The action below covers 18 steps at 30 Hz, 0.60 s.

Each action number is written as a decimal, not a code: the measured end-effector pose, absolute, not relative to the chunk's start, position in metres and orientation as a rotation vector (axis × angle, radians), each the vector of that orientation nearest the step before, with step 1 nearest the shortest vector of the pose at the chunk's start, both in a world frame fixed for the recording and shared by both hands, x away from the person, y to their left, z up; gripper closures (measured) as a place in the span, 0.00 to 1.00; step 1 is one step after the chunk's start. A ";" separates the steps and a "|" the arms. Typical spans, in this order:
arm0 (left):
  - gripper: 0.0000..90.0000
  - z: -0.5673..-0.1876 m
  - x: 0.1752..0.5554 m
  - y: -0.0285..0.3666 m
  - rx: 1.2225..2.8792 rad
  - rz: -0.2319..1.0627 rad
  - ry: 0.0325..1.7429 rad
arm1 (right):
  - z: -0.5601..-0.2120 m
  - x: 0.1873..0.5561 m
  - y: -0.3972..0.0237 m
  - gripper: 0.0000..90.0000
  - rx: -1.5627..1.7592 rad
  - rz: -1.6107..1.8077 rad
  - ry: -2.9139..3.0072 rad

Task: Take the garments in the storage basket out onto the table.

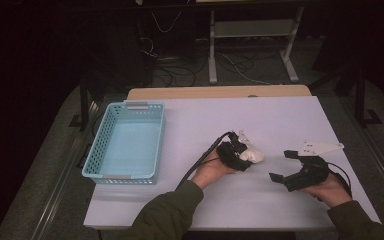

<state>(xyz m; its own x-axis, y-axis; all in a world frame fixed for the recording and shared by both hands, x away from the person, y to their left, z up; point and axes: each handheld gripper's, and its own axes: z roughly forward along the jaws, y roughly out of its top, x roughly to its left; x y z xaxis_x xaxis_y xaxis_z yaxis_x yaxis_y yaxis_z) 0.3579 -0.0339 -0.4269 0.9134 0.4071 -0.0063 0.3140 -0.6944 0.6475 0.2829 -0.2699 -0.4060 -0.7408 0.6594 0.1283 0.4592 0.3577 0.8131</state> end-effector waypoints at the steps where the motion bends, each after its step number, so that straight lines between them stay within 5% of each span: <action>1: 0.52 -0.428 0.357 -0.034 2.393 0.179 0.509 | -0.406 0.283 -0.270 0.00 1.007 1.327 2.398; 18: 0.19 -0.428 0.353 -0.039 2.308 0.117 0.520 | -0.406 0.282 -0.269 0.00 1.006 1.324 2.402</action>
